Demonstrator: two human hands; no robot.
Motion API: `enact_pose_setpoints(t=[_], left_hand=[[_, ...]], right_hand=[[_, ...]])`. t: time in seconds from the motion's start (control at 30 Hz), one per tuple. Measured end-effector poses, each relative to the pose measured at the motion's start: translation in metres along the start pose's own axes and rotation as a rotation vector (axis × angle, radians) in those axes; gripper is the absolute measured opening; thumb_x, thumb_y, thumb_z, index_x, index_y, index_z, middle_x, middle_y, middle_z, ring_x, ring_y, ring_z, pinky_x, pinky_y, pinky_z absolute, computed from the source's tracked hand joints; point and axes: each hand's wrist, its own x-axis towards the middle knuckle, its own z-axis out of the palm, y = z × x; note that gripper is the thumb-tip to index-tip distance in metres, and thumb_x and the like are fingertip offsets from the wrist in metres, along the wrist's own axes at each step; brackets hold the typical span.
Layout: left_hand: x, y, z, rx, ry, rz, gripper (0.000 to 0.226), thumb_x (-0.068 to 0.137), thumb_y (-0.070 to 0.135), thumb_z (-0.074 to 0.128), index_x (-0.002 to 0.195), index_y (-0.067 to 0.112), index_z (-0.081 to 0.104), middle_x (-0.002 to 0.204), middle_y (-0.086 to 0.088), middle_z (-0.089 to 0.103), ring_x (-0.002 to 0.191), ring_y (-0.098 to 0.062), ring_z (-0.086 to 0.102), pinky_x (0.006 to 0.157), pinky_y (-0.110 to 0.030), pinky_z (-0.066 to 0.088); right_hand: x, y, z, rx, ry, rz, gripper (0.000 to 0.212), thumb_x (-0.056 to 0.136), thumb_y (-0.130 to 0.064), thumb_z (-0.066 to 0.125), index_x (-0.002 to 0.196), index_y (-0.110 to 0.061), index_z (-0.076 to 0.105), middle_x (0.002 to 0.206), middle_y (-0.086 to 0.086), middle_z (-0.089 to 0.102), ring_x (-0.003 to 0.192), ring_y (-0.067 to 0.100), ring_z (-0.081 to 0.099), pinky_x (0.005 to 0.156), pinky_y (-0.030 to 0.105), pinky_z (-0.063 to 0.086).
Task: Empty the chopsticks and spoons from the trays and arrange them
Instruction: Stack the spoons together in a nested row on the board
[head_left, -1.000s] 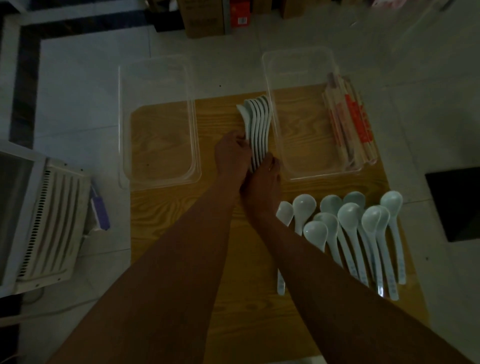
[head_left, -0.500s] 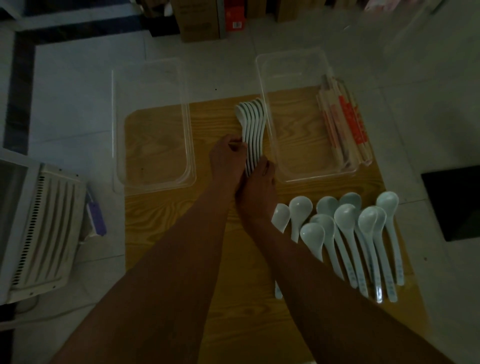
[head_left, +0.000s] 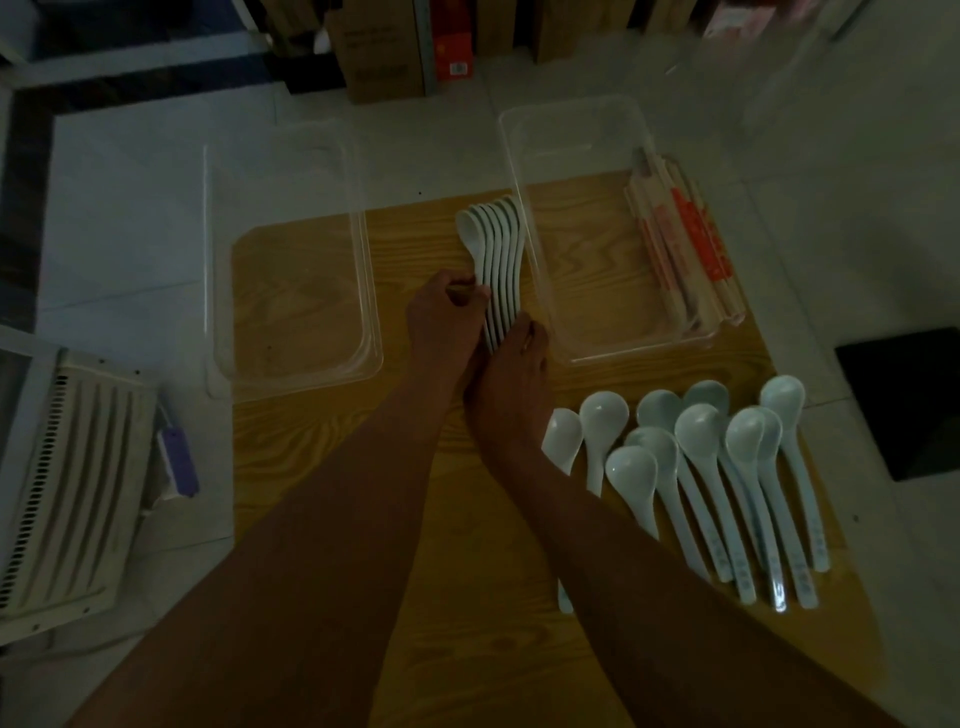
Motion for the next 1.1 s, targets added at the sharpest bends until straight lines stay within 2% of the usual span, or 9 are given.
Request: enact_pose_setpoints(t=[0.13, 0.4, 0.53, 0.6, 0.67, 0.73, 0.8, 0.9, 1.1], left_hand=[[-0.001, -0.002, -0.004, 0.013, -0.038, -0.001, 0.034, 0.088, 0.03, 0.067, 0.119, 0.017, 0.063, 0.11, 0.006, 0.066, 0.087, 0.002, 0.054, 0.06, 0.001, 0.038], [-0.015, -0.013, -0.013, 0.02, -0.1, 0.03, 0.038, 0.086, 0.034, 0.068, 0.121, 0.019, 0.063, 0.115, 0.002, 0.066, 0.103, -0.01, 0.062, 0.087, -0.024, 0.05], [-0.029, -0.016, -0.017, -0.001, -0.112, 0.005, 0.038, 0.086, 0.033, 0.067, 0.12, 0.018, 0.062, 0.114, 0.001, 0.066, 0.102, -0.012, 0.061, 0.086, -0.027, 0.051], [-0.039, -0.016, -0.02, 0.008, -0.126, 0.015, 0.034, 0.088, 0.026, 0.062, 0.121, 0.016, 0.06, 0.114, 0.001, 0.065, 0.099, -0.011, 0.06, 0.076, -0.019, 0.048], [-0.051, -0.017, -0.022, 0.008, -0.14, 0.031, 0.033, 0.09, 0.017, 0.056, 0.122, 0.012, 0.056, 0.112, -0.001, 0.063, 0.099, -0.014, 0.059, 0.073, -0.019, 0.048], [-0.064, -0.02, -0.023, -0.01, -0.159, 0.025, 0.033, 0.09, 0.013, 0.053, 0.123, 0.011, 0.051, 0.106, -0.003, 0.061, 0.097, -0.022, 0.061, 0.079, -0.036, 0.053], [-0.076, -0.026, -0.021, -0.03, -0.173, 0.0, 0.026, 0.09, 0.013, 0.052, 0.116, 0.014, 0.049, 0.099, -0.005, 0.061, 0.09, -0.028, 0.063, 0.075, -0.043, 0.054], [-0.096, -0.035, -0.019, 0.017, -0.169, 0.009, 0.015, 0.091, 0.013, 0.052, 0.105, 0.016, 0.052, 0.097, -0.005, 0.062, 0.083, -0.021, 0.062, 0.068, -0.037, 0.053], [-0.132, -0.045, -0.017, 0.054, -0.151, -0.027, 0.016, 0.091, 0.018, 0.054, 0.105, 0.021, 0.061, 0.095, 0.001, 0.066, 0.08, -0.017, 0.064, 0.066, -0.032, 0.055]], right_hand=[[-0.003, -0.001, 0.001, -0.018, 0.031, 0.005, 0.063, 0.103, -0.038, 0.042, 0.151, -0.002, 0.021, 0.152, 0.02, 0.031, 0.133, 0.033, 0.045, 0.102, 0.043, 0.047], [-0.027, -0.01, -0.007, -0.082, 0.03, -0.03, 0.064, 0.104, -0.023, 0.043, 0.153, 0.001, 0.009, 0.158, 0.021, 0.015, 0.125, 0.028, 0.053, 0.09, 0.031, 0.05], [-0.054, -0.005, -0.021, -0.046, 0.026, -0.149, 0.065, 0.098, -0.02, 0.041, 0.152, -0.003, 0.01, 0.157, 0.021, 0.014, 0.138, 0.037, 0.036, 0.105, 0.046, 0.041], [-0.067, -0.003, -0.028, -0.017, 0.018, -0.204, 0.065, 0.093, -0.02, 0.045, 0.15, -0.007, 0.016, 0.153, 0.018, 0.018, 0.138, 0.038, 0.034, 0.107, 0.051, 0.041], [-0.079, 0.0, -0.032, -0.029, 0.095, -0.21, 0.053, 0.097, -0.019, 0.045, 0.145, -0.007, 0.027, 0.148, 0.016, 0.03, 0.124, 0.033, 0.049, 0.096, 0.045, 0.051], [-0.096, 0.004, -0.04, -0.046, 0.195, -0.195, 0.036, 0.102, -0.019, 0.045, 0.136, -0.008, 0.04, 0.138, 0.014, 0.046, 0.103, 0.023, 0.059, 0.078, 0.032, 0.056], [-0.116, 0.019, -0.051, -0.032, 0.215, -0.143, 0.037, 0.098, -0.019, 0.053, 0.132, -0.01, 0.043, 0.13, 0.011, 0.052, 0.102, 0.02, 0.059, 0.078, 0.03, 0.055], [-0.143, 0.051, -0.067, 0.032, 0.155, -0.012, 0.042, 0.095, -0.023, 0.056, 0.134, -0.013, 0.043, 0.127, 0.007, 0.053, 0.106, 0.019, 0.06, 0.078, 0.03, 0.055], [-0.16, 0.09, -0.08, -0.257, 0.002, 0.054, 0.022, 0.1, -0.037, 0.048, 0.111, -0.019, 0.054, 0.105, -0.001, 0.056, 0.087, 0.015, 0.063, 0.066, 0.029, 0.05]])
